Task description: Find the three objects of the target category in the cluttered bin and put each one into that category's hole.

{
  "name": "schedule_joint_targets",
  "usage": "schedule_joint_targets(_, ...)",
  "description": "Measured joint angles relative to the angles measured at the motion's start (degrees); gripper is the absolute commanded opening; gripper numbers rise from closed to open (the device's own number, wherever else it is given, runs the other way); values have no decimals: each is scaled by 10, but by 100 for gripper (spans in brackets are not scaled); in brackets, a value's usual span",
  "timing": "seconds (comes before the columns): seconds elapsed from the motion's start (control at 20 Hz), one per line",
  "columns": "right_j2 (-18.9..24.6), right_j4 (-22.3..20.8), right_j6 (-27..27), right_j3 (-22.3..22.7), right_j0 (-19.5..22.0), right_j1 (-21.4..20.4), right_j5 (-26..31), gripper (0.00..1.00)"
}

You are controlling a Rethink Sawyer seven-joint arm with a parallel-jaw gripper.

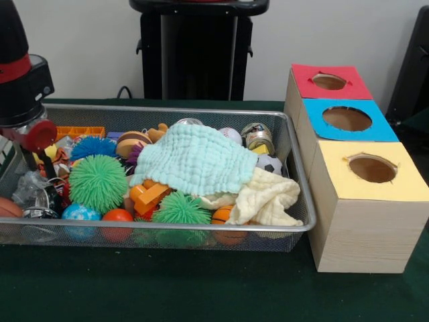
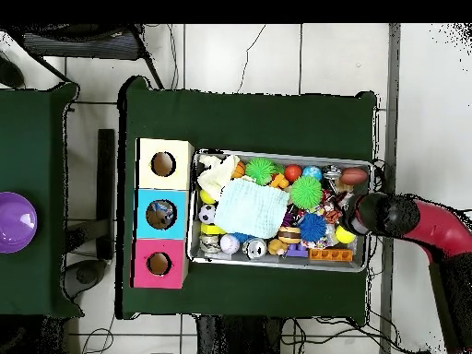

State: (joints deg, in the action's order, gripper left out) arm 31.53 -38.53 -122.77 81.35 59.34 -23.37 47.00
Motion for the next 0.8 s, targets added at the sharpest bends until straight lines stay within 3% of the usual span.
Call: schedule_joint_targets(0.8,-7,-32,0,-37,-2,29,-13,100)
